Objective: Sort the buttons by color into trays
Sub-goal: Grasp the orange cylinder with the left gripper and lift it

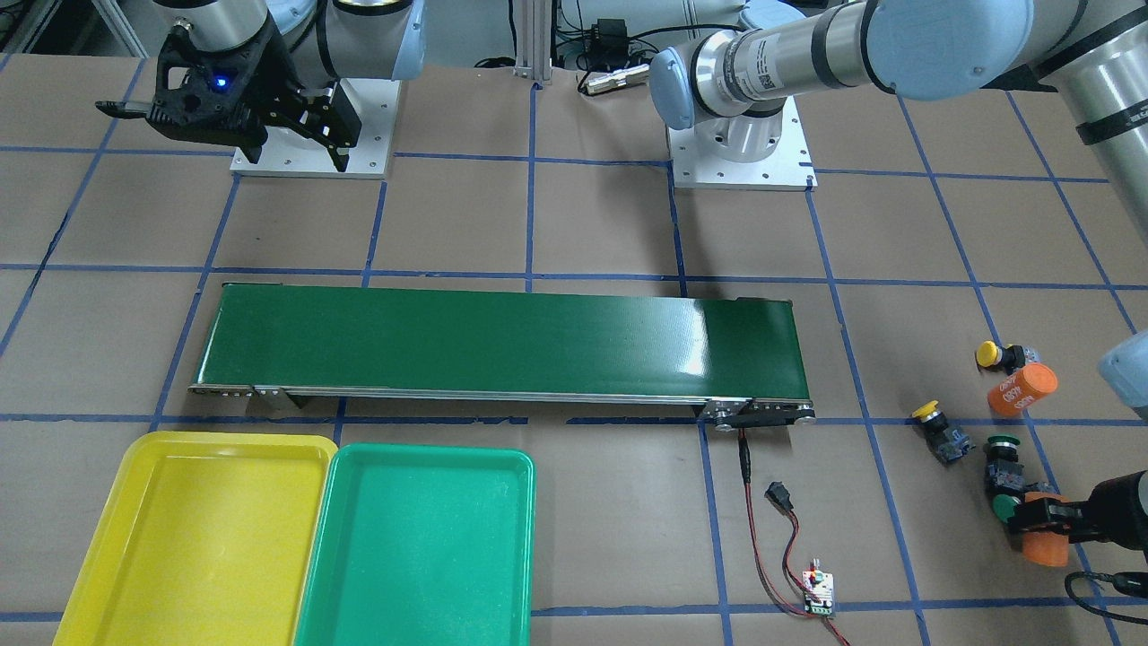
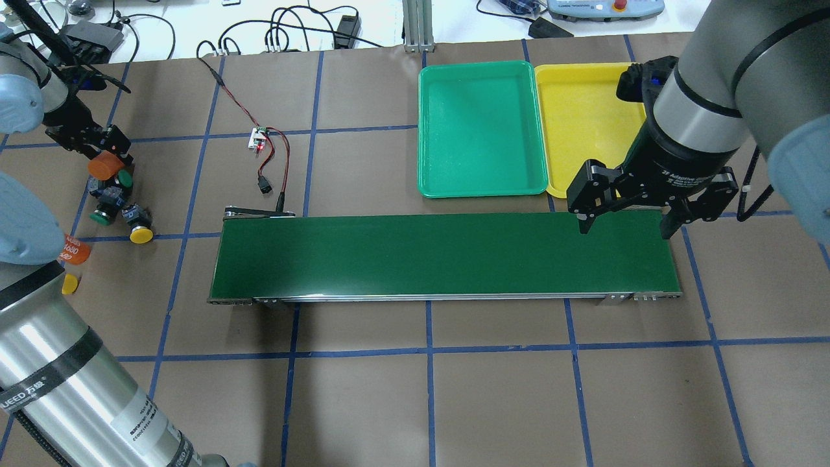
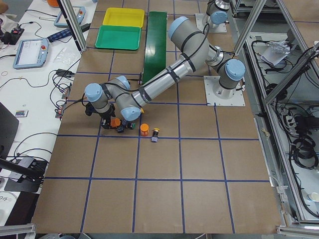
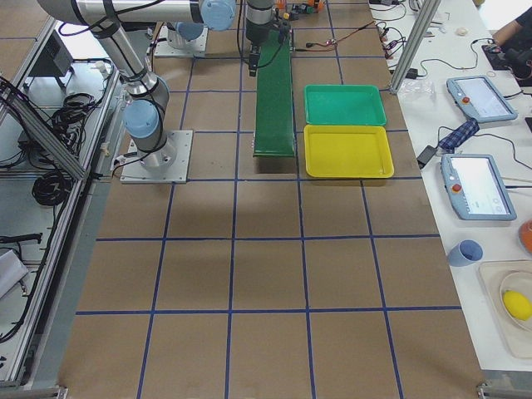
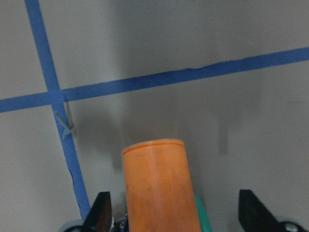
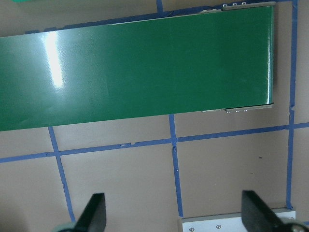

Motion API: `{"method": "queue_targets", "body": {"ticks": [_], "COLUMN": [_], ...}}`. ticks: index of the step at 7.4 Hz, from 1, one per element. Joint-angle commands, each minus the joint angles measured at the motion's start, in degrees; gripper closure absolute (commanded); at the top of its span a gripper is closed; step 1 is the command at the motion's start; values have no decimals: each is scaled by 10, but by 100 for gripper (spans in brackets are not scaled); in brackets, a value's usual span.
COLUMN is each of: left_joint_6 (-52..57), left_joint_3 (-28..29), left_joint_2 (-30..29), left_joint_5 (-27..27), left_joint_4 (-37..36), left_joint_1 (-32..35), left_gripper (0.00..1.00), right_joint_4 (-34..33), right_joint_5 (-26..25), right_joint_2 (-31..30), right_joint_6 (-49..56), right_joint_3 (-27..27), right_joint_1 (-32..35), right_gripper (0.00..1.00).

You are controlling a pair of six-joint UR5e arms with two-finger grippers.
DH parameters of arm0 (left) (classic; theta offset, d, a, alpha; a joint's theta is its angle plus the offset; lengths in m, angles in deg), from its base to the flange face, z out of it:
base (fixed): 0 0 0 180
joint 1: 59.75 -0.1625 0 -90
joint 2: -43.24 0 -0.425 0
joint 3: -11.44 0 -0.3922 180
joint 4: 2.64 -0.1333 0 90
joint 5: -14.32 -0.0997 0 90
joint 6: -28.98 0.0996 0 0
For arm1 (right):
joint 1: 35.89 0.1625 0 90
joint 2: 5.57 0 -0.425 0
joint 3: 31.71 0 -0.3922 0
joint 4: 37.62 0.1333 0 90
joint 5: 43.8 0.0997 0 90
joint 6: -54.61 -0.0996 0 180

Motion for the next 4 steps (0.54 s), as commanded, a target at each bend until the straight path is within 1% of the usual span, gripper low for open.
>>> {"method": "queue_targets", "body": {"ticks": [1,2,3,4], "left_joint_6": [-4,-11,-69,-110], "left_joint_3": [1,2,1,-12], "left_joint_2": [4,9,27,41], "left_joint_5": [1,1,9,15], "left_joint_4": [20,24,90,106], "left_joint_1": [1,3,7,7], "left_gripper": [60,90,100,100], "right_joint_4": [1,4,3,2], "right_joint_5": [-4,-6,2,-1], "right_joint_2": [-2,-6,-12,-11], "right_joint_6": [1,4,1,3], "right_joint_3": [4,4,5,5], "right_joint_1": [0,0,1,0], "right_gripper": [0,0,0,0]}}
